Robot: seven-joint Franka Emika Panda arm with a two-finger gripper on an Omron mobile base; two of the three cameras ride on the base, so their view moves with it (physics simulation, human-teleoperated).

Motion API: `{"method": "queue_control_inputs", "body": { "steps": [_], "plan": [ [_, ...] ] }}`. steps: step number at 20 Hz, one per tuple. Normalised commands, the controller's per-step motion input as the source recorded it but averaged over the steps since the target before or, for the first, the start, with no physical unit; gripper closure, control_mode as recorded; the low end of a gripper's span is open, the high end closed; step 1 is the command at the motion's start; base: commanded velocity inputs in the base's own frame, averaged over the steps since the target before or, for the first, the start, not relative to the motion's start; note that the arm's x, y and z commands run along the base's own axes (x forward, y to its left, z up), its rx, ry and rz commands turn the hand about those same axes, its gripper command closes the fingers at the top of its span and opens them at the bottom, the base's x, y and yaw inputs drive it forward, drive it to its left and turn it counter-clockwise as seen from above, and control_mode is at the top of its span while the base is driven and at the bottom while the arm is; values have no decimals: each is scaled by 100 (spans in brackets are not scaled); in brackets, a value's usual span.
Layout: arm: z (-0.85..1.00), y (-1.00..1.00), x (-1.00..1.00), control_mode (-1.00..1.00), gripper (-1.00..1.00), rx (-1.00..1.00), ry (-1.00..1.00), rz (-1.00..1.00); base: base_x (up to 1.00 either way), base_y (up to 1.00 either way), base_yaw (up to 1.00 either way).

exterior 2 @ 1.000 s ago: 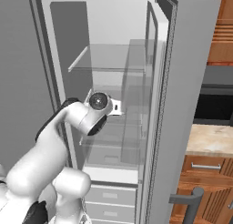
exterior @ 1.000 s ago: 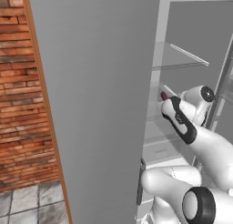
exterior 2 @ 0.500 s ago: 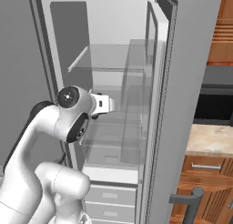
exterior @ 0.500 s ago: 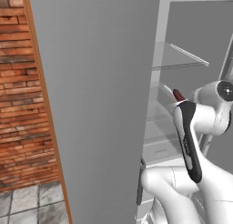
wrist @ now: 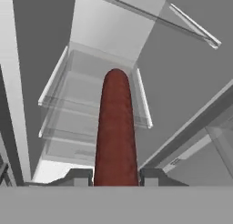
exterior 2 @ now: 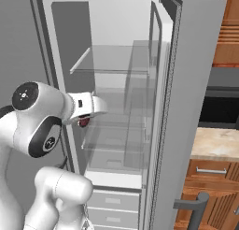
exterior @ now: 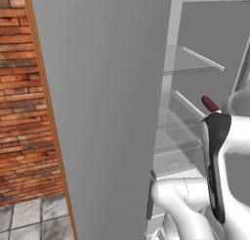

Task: Retrieve the sausage and cheese from the fridge and place them on the cutting board on the counter.

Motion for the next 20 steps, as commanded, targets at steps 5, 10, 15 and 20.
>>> {"method": "queue_control_inputs", "body": {
  "steps": [5,10,15,20],
  "plan": [
    [16,2,-76,-100,100,-13,7,4,0,0,0],
    [0,5,-69,-100,100,-6,7,9,0,0,0],
    [0,2,-64,-100,100,-5,9,10,0,0,0],
    [0,0,0,100,100,0,0,0,-15,10,5]
  ]
}}
